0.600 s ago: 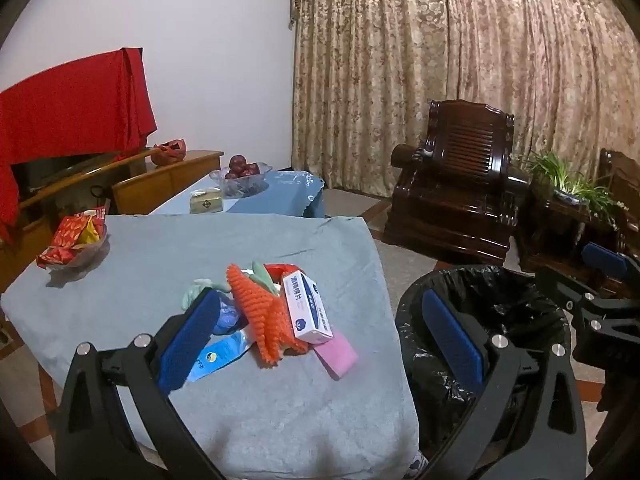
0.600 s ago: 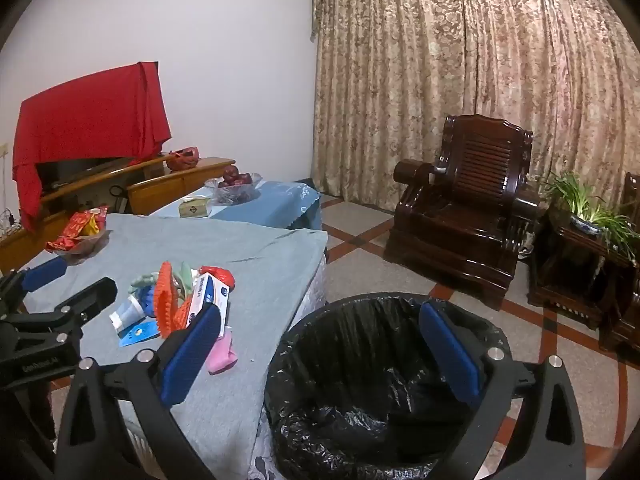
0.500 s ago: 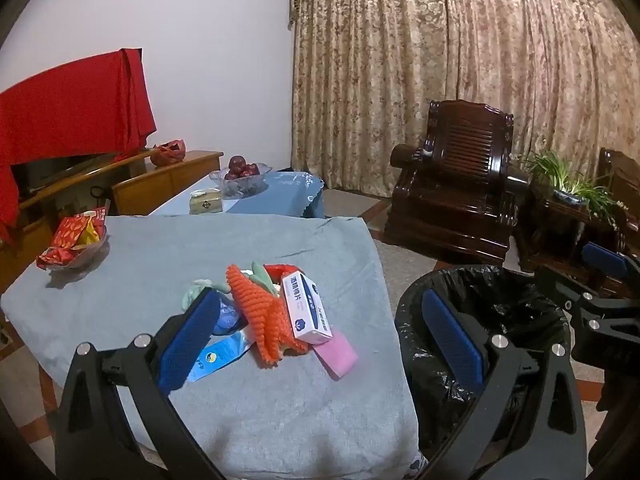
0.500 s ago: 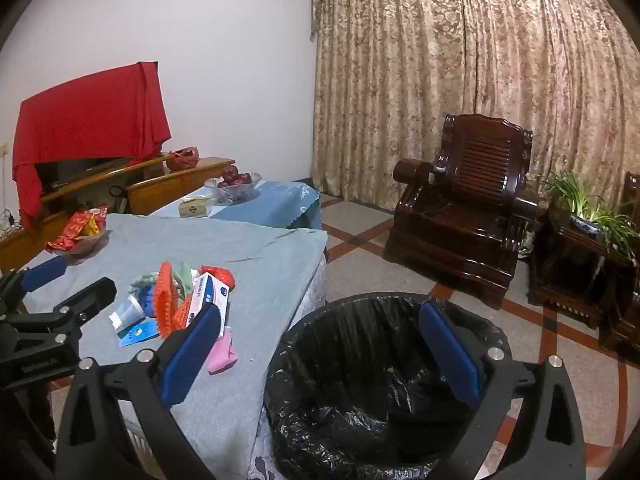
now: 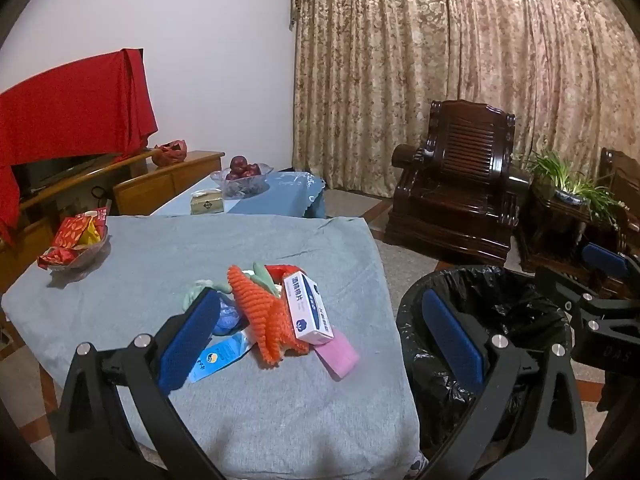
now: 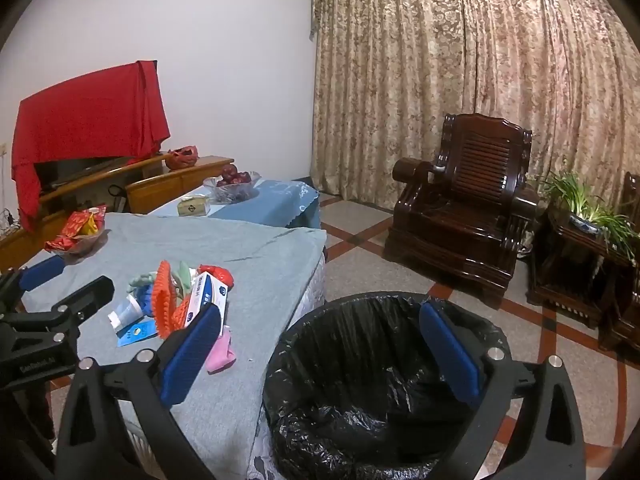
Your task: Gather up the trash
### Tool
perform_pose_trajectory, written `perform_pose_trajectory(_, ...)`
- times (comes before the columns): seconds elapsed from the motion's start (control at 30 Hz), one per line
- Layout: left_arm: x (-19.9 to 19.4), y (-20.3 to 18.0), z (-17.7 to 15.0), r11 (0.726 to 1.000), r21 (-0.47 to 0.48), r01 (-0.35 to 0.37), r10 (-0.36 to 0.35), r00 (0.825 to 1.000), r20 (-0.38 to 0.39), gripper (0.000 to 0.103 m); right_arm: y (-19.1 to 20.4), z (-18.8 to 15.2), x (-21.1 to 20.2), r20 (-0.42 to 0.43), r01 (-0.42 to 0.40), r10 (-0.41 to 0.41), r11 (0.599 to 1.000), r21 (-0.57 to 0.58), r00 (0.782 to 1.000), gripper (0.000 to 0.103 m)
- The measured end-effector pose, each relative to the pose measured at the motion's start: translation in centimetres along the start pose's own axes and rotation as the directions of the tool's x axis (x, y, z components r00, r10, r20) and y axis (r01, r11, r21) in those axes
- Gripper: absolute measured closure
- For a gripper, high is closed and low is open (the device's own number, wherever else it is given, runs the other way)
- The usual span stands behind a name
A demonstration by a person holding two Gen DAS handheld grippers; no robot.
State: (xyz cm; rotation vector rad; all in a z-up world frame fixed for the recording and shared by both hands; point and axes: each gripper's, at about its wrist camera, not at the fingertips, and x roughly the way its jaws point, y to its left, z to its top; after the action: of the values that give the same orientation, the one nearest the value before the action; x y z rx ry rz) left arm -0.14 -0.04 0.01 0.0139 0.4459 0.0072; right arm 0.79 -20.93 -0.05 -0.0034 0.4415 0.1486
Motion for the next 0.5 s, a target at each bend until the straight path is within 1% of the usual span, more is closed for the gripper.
perform_pose_trajectory(0.5,0.01,-0.09,0.02,1.0,0.002,-0.002,0.002,1.0,0.0,0.005,0.0,0.04,0.05,-0.001,0.001,-0.001,1.0,-0.002,1.0,0.006)
